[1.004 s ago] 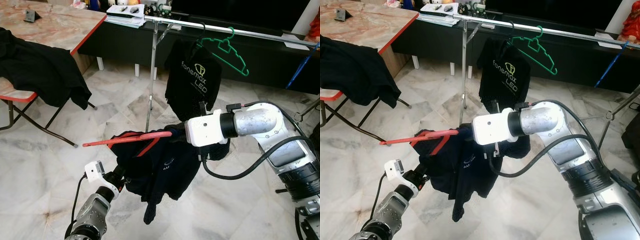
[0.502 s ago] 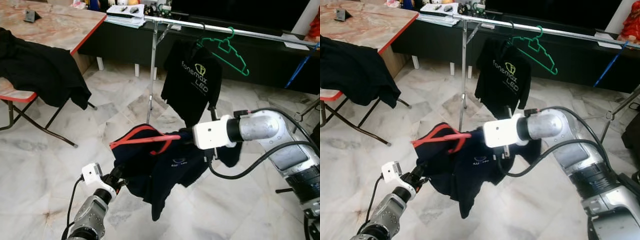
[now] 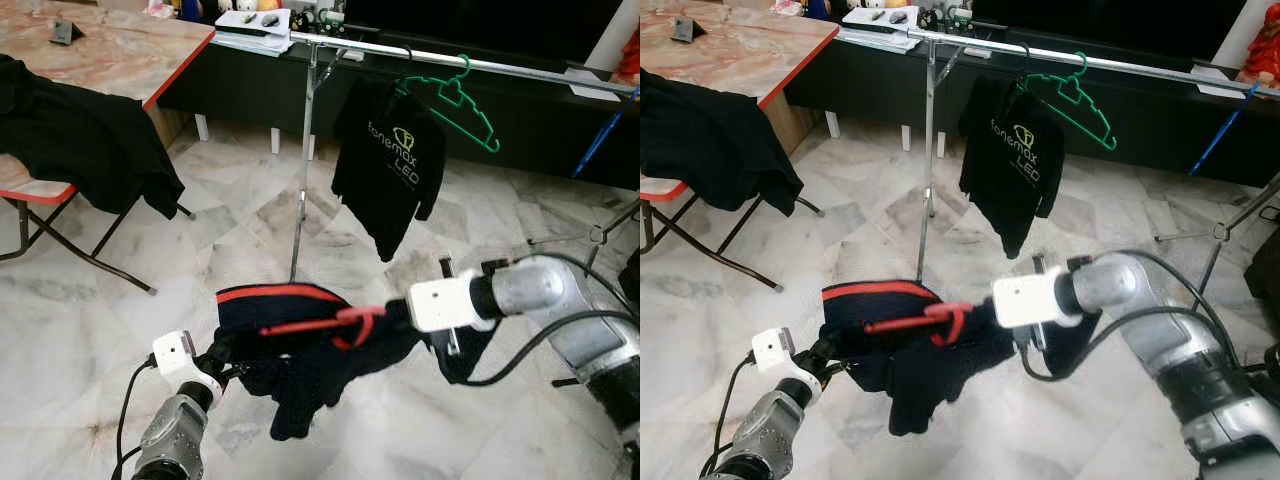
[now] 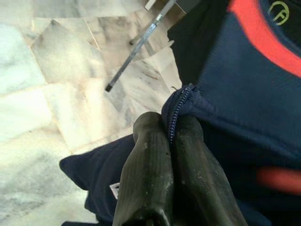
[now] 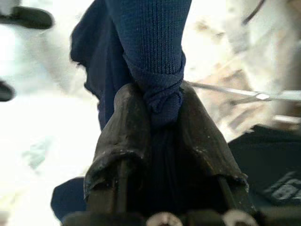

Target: Hang hanger

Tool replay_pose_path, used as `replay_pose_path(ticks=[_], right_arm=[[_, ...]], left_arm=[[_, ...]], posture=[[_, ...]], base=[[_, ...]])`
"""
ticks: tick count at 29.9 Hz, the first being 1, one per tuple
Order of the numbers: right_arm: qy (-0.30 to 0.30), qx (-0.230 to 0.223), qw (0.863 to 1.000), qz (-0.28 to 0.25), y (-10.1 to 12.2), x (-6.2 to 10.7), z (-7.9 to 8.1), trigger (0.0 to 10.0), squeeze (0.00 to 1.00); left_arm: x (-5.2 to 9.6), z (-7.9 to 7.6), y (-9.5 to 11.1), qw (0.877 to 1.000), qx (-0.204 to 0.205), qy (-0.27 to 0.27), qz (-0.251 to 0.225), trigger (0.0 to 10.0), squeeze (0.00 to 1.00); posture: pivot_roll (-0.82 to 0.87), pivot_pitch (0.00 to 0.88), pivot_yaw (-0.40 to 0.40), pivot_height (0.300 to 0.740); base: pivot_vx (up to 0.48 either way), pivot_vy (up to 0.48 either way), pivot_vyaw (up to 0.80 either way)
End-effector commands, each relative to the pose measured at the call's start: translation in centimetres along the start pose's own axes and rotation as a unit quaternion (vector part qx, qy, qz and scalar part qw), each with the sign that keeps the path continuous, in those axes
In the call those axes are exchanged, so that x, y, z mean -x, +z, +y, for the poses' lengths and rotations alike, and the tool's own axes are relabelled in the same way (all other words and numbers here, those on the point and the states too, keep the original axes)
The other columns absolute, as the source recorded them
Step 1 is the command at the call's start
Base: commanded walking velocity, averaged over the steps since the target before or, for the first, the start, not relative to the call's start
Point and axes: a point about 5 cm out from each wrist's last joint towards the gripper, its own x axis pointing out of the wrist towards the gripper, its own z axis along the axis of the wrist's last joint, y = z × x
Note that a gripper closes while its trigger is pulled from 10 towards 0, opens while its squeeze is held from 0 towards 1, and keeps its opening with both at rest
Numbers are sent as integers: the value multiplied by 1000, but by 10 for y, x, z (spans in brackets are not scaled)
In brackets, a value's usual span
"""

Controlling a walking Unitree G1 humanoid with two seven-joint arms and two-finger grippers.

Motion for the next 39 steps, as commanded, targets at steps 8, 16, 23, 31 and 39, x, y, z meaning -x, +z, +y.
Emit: replay_pose_path(ticks=[8,16,23,31,39], right_arm=[[0,-38,998,42,-25,-4,10,0,0],[-40,-94,995,13,-29,-30,23,0,0],[-36,-156,987,-11,-31,-56,44,0,0],[-63,-189,980,11,-40,-67,51,0,0],[-116,-235,965,0,-38,-83,51,0,0]], left_arm=[[5,7,-3,1000,-6,14,4,0,0],[-1,-8,1,999,-6,-50,-2,0,0],[-8,-22,11,995,-9,-99,-22,0,0],[-12,-27,19,992,-6,-117,-36,0,0],[-12,-34,19,988,5,-147,-37,0,0]], posture=[[-90,187,-96,740],[-86,188,-94,740],[-72,190,-92,740],[-58,191,-88,740],[-45,191,-86,740]], base=[[0,0,0],[0,0,0],[0,0,0],[0,0,0],[0,0,0]])
